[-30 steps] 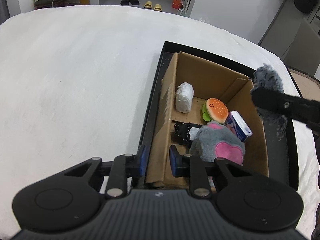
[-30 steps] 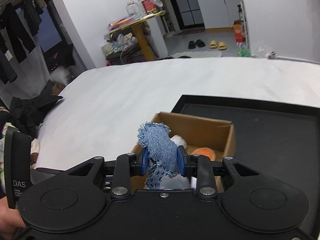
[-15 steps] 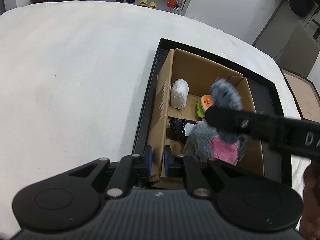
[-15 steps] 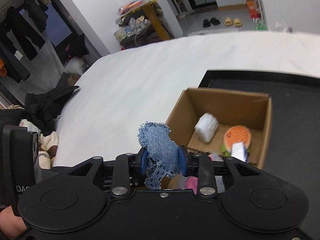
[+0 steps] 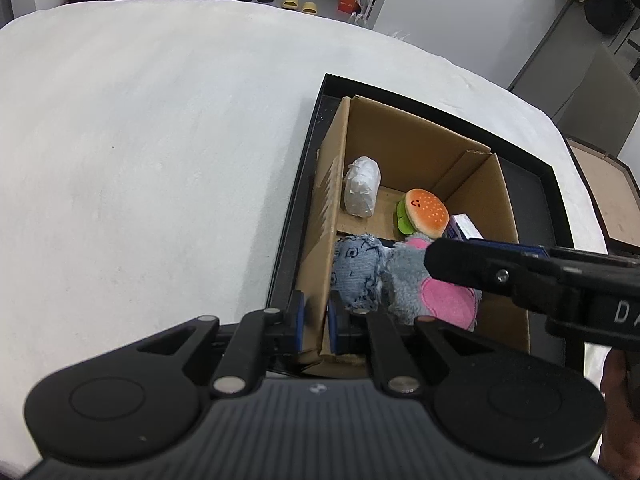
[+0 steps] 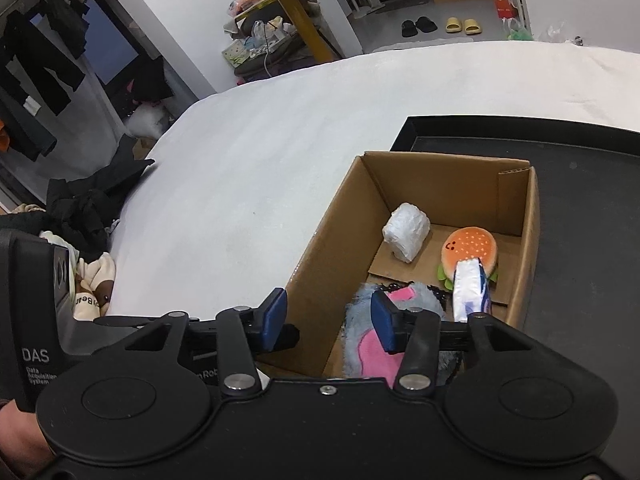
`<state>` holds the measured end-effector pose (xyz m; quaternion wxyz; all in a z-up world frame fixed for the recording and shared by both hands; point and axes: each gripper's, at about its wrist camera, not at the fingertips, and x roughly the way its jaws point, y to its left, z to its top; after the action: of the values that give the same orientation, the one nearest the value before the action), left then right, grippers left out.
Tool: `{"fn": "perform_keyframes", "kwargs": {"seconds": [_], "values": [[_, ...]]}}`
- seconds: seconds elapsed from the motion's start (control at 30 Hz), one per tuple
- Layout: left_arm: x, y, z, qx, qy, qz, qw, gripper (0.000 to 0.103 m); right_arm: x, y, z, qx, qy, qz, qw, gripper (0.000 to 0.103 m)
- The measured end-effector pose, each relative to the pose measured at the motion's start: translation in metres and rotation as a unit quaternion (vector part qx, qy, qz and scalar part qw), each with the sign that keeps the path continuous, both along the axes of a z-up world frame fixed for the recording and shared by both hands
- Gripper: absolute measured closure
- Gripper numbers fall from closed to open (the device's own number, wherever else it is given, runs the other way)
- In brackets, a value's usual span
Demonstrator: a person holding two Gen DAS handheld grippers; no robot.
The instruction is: Organize soft objects
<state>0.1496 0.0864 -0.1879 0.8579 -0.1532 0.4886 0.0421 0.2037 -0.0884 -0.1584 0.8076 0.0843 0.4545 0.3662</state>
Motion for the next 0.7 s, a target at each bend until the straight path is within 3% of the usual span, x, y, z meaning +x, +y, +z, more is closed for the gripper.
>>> {"fn": "perform_keyframes", "kwargs": {"seconds": [0.5,0.7], "values": [[0.005,-0.003,0.004,0.018,0.026,0.005,0.9995,0.087,-0.006,-0.031,-0.002,-0.019,-0.016,-0.020,0.999,0.052],[0.007,-0.008,0.018,0.040,0.035,-0.001,0.9986,0.058,-0.011,-0.050,0.003,-0.021,-0.028,-0.037,0.999,0.042]]}}
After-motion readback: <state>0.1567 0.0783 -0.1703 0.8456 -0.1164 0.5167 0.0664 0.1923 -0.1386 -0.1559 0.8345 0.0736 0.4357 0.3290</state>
